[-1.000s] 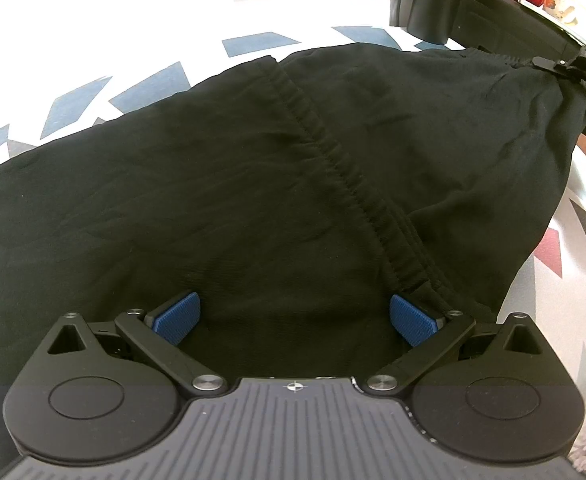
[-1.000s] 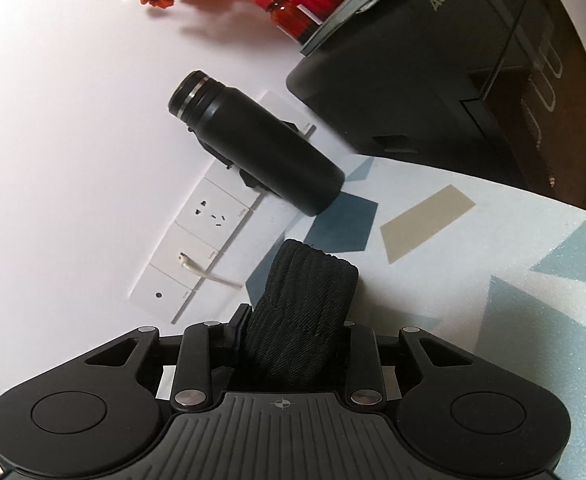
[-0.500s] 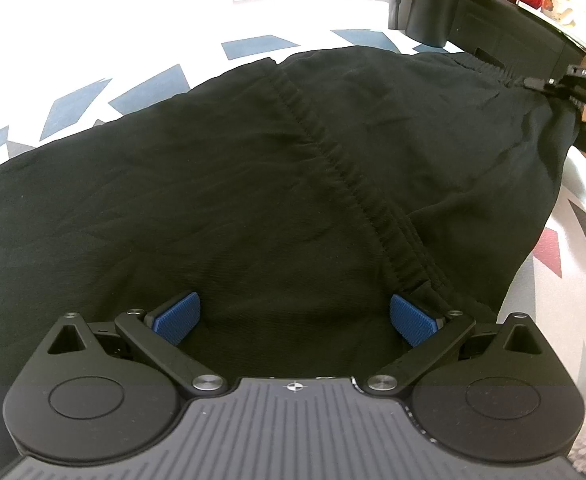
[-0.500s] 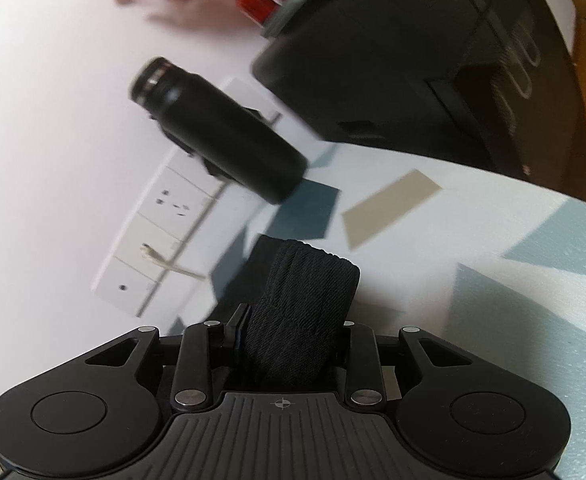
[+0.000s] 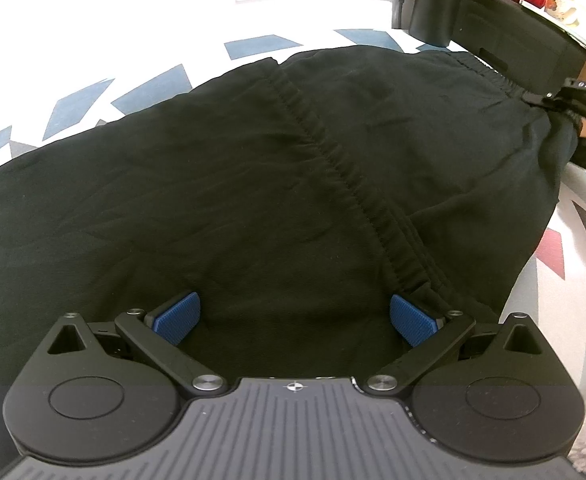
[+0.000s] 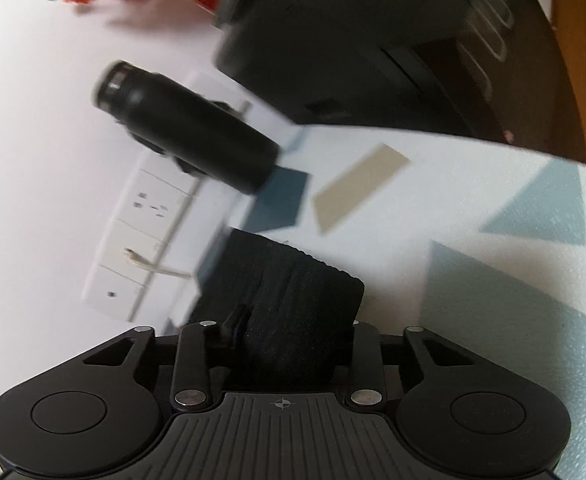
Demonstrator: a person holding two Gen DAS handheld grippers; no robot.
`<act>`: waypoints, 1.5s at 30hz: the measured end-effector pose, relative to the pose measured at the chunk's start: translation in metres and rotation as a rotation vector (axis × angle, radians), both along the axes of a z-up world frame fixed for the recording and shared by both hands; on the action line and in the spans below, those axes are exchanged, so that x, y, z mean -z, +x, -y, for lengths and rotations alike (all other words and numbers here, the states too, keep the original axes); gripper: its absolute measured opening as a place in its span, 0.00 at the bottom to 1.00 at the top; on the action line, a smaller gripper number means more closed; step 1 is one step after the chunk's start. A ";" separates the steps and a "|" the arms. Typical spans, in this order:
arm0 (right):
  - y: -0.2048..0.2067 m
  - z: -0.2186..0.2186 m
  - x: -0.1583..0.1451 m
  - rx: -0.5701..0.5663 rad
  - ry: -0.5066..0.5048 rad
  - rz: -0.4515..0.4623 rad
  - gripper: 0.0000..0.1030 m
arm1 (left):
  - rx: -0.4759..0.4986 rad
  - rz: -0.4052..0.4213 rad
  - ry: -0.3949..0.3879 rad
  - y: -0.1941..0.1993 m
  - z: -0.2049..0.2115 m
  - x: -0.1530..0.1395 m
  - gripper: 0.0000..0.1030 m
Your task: Fold clothes
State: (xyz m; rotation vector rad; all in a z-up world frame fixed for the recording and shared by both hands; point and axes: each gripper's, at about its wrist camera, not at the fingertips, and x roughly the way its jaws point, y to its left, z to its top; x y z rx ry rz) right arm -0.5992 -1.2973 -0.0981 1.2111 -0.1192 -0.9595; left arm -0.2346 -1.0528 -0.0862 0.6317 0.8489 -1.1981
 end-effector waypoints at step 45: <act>0.358 -0.263 -0.079 -0.739 -0.530 -0.633 0.27 | -0.364 -0.197 -0.276 0.212 -0.269 -0.030 0.99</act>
